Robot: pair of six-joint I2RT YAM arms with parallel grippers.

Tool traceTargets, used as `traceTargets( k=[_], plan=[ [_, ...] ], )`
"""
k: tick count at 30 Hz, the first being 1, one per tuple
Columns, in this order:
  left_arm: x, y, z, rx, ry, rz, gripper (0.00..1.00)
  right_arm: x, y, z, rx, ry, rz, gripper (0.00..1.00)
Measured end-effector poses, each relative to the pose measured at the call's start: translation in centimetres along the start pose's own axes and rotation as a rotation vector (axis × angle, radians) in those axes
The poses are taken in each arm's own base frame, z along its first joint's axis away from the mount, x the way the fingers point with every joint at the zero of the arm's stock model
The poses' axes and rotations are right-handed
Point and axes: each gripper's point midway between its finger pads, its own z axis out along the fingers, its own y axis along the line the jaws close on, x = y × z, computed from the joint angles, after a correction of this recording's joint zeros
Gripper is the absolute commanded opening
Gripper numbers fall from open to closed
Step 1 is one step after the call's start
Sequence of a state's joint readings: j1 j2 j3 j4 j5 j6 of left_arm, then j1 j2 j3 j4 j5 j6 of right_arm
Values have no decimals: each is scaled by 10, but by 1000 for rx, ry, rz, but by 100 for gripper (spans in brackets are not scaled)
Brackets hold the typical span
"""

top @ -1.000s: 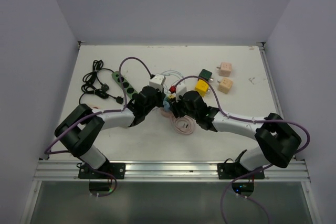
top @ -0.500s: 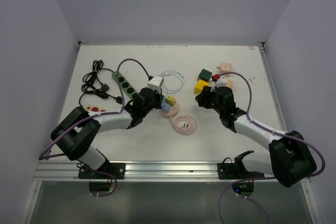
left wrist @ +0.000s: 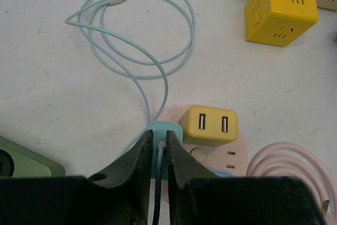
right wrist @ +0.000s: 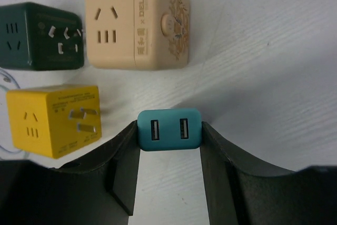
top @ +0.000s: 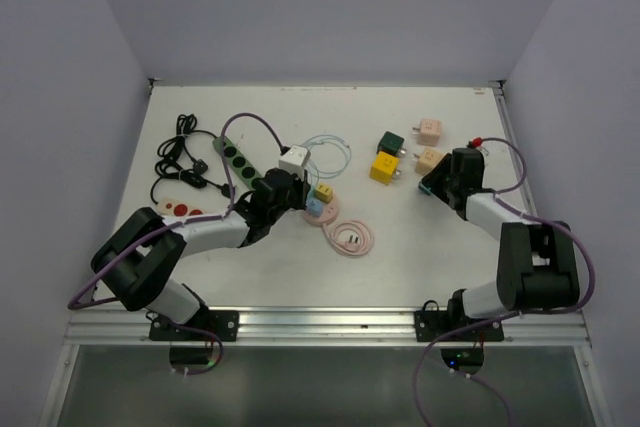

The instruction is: Pull the plug off the socket

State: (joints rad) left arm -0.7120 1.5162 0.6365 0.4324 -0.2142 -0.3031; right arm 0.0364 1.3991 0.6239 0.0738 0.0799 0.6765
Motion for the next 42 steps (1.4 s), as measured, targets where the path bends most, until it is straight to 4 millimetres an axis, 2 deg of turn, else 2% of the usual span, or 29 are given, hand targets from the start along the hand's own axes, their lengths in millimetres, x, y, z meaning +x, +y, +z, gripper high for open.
traceTargets(
  k=[3, 4, 7, 8, 13, 17, 21, 24, 26, 29, 31, 34, 36, 38, 42],
  plan=[
    [0, 0, 0, -1, 2, 1, 24, -5, 5, 15, -3, 41, 35, 28],
    [0, 1, -1, -3, 2, 1, 25, -6, 9, 19, -12, 52, 38, 39],
    [3, 2, -2, -6, 8, 2, 33, -6, 20, 27, -40, 82, 42, 59],
    [3, 2, -2, -6, 9, 2, 38, -7, 23, 29, -47, 89, 43, 62],
    [4, 5, -4, -17, 11, 1, 43, -9, 33, 30, -75, 111, 37, 77],
    [4, 7, -4, -25, 13, 2, 48, -15, 37, 21, -84, 108, 30, 78],
    [5, 8, -6, -28, 15, 2, 50, -28, 47, 0, -120, 77, 22, 71],
    [6, 8, -8, -23, 15, 2, 51, -38, 69, -20, -212, 42, -15, 68],
    [7, 7, -10, -15, 16, 2, 52, -36, 91, -33, -301, 30, -87, 66],
    [9, 5, -12, 1, 19, 1, 53, -11, 128, -49, -439, 59, -231, 64],
    [10, 3, -13, 13, 24, 1, 51, 21, 152, -59, -529, 108, -355, 63],
    [13, 0, -13, 35, 29, 1, 49, 72, 176, -68, -627, 183, -542, 61],
    [13, -2, -14, 46, 29, 0, 45, 102, 185, -70, -666, 227, -647, 57],
    [14, -4, -14, 56, 29, -1, 38, 122, 189, -68, -687, 254, -725, 57],
    [13, -6, -14, 71, 28, -1, 34, 143, 194, -61, -712, 268, -851, 58]
  ],
)
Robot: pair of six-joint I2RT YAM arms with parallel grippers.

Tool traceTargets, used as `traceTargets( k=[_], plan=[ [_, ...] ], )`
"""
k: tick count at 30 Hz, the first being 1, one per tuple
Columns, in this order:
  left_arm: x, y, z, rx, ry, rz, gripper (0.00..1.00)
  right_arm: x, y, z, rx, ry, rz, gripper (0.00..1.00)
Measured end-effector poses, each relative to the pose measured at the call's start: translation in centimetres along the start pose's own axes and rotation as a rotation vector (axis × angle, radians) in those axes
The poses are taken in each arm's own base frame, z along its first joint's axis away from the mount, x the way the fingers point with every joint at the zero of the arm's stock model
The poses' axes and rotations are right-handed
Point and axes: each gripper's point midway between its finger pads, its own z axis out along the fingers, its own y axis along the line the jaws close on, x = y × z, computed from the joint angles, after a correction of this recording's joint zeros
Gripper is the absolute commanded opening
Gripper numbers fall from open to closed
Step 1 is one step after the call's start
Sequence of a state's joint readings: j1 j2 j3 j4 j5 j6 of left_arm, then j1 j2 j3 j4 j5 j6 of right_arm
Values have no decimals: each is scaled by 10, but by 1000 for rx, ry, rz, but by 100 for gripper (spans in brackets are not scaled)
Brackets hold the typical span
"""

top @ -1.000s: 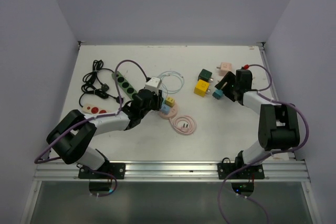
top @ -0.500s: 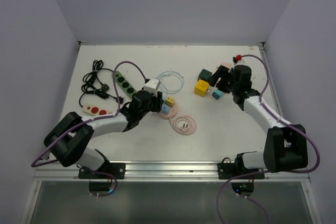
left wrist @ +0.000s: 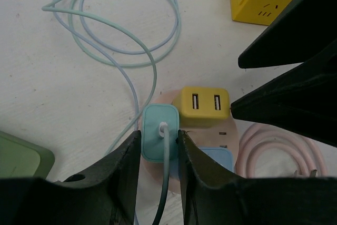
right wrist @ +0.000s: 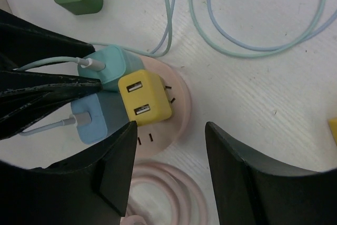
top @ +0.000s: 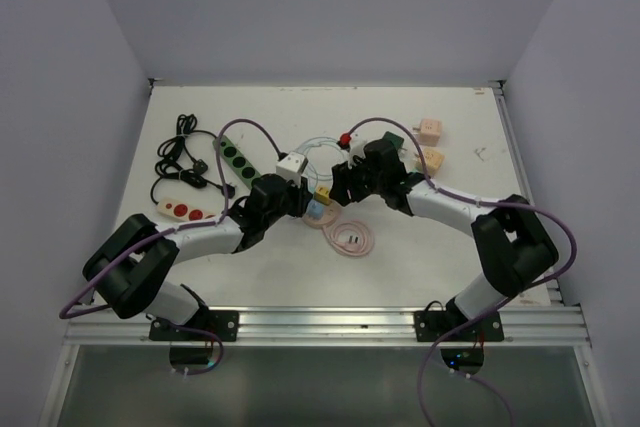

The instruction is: Pull the plug off the socket

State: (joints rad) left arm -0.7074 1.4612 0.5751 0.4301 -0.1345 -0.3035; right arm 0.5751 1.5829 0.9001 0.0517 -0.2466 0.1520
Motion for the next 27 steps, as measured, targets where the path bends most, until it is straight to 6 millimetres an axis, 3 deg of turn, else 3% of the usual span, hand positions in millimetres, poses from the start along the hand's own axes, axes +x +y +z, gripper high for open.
traceTargets(
  k=[11, 13, 14, 23, 27],
  plan=[
    [0, 0, 0, 1, -1, 0, 30, 4, 14, 26, -21, 1, -195, 61],
    [0, 0, 0, 1, -1, 0, 29, 8, 14, 33, -20, 10, -209, 54],
    [0, 0, 0, 1, -1, 0, 29, 10, 14, 36, -20, 14, -212, 45],
    [0, 0, 1, 0, -4, 0, 25, 11, 19, 40, -31, 7, -208, 12],
    [0, 0, 2, 1, -6, -1, 23, 11, 19, 39, -25, 1, -185, 10]
  ],
)
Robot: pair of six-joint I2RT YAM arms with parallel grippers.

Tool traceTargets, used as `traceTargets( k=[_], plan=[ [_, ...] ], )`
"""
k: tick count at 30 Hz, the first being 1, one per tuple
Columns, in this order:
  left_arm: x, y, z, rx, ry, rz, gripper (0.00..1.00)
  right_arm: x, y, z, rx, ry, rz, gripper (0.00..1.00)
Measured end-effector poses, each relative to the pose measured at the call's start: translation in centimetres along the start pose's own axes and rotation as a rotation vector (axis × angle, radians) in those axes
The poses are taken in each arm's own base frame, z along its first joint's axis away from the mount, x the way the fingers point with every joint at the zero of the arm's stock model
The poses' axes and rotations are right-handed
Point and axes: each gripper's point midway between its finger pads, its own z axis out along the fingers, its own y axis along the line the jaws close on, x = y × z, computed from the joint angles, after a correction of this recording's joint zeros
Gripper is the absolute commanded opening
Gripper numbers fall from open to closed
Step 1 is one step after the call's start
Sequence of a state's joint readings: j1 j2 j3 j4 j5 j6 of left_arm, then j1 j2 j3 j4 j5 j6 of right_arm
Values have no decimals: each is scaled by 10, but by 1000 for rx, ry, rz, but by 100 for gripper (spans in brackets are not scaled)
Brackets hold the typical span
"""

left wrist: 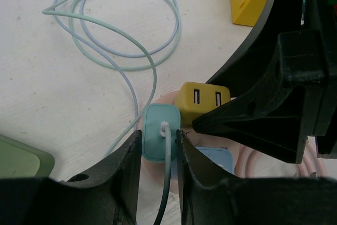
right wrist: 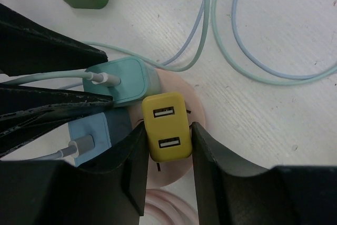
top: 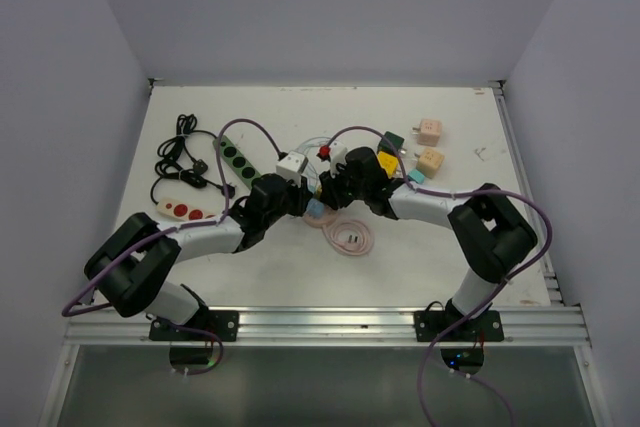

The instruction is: Pull the plug off the socket

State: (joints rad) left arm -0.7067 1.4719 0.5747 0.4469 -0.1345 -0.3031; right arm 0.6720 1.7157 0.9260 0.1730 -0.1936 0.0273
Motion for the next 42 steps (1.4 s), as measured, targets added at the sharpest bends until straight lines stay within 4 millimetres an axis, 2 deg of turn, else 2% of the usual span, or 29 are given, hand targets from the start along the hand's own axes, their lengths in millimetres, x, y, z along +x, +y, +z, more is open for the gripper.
traceTargets(
  k=[7, 18, 22, 25, 31, 35, 42],
  plan=[
    [0, 0, 3, 1, -2, 1, 20, 0, -3, -1, 24, -2, 64, 0],
    [-10, -7, 17, 18, -19, 5, 14, -1, -22, -11, -37, -6, 324, 0],
    [-12, -9, 20, 25, -23, 5, 13, 0, -24, -13, -52, -4, 358, 0],
    [-12, -9, 20, 24, -20, 5, 12, 1, -19, -12, -39, -4, 301, 0],
    [-9, -11, 22, 33, -8, 6, 10, 7, -1, -19, 137, -11, 15, 0],
    [-7, -14, 24, 63, 4, -6, 9, 9, 1, -24, 213, -17, -111, 0],
    [-8, -14, 25, 83, 10, -32, 9, 7, -1, -26, 249, -36, -119, 0]
  ],
)
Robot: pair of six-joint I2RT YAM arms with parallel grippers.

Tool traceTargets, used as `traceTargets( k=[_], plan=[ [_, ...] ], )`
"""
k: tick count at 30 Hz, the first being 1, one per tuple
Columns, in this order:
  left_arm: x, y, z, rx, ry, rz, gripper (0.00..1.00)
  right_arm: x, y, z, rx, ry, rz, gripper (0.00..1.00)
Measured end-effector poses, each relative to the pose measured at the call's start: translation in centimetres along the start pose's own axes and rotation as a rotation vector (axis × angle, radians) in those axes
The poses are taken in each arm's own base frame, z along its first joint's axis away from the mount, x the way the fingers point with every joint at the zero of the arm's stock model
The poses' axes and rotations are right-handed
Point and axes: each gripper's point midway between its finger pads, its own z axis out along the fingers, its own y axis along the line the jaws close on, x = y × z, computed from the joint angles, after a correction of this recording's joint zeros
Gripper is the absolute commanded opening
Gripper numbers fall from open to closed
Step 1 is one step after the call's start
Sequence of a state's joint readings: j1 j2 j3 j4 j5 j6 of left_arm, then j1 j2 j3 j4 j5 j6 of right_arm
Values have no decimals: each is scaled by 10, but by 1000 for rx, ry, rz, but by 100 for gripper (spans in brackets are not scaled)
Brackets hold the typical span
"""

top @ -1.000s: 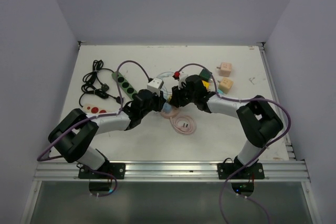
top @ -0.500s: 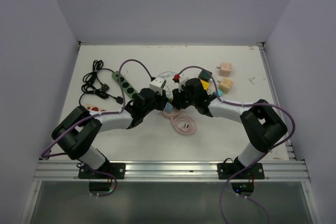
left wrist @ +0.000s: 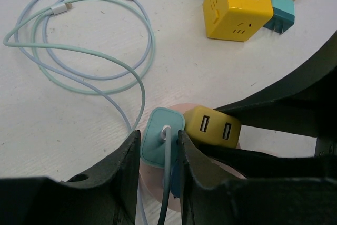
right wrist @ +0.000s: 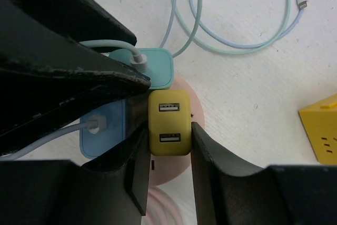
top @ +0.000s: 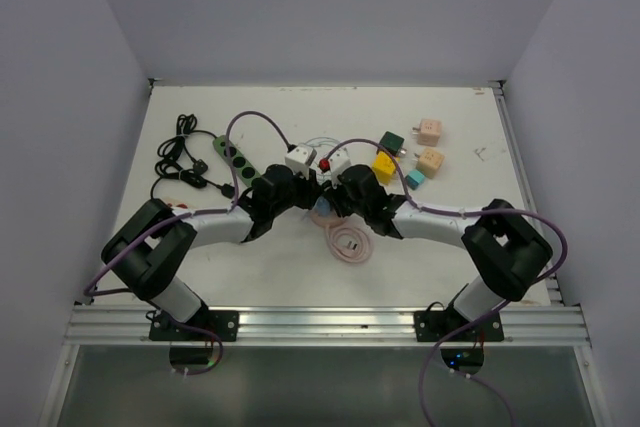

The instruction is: Pull the plug off the socket

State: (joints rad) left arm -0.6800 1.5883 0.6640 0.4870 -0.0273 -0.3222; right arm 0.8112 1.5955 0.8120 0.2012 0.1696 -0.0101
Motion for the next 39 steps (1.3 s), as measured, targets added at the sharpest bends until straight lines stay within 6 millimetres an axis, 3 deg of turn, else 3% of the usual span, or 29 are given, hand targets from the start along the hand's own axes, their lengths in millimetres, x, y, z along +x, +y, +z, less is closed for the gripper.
traceTargets(
  k=[5, 9, 11, 13, 17, 21, 24, 28, 34, 39],
  plan=[
    [-1, 1, 2, -2, -4, -2, 8, -2, -16, 3, -57, -1, 220, 0],
    [-1, 2, 4, -4, -4, -3, 8, -12, -32, 4, -99, -27, 413, 0],
    [-1, 2, 4, -3, -4, -3, 8, -27, -37, 4, -116, -72, 468, 0],
    [-1, 1, 4, -2, -4, -3, 8, -43, -35, 4, -137, -118, 474, 0],
    [-1, 1, 4, -2, -3, -3, 12, -65, -13, -1, -182, -157, 420, 0],
    [-1, 1, 4, -3, -3, -3, 18, -72, -19, -13, -127, -176, 402, 0],
    [-1, 1, 4, -3, -3, -3, 20, -74, -43, -28, -60, -195, 429, 1],
    [-2, 1, 3, -3, -3, -3, 23, -63, -93, -47, 77, -213, 500, 3],
    [-2, 1, 2, -3, -3, -2, 26, -11, -167, -66, 280, -156, 704, 8],
    [-1, 4, -2, -11, -6, -2, 31, 22, -203, -69, 368, -118, 868, 13]
  ],
)
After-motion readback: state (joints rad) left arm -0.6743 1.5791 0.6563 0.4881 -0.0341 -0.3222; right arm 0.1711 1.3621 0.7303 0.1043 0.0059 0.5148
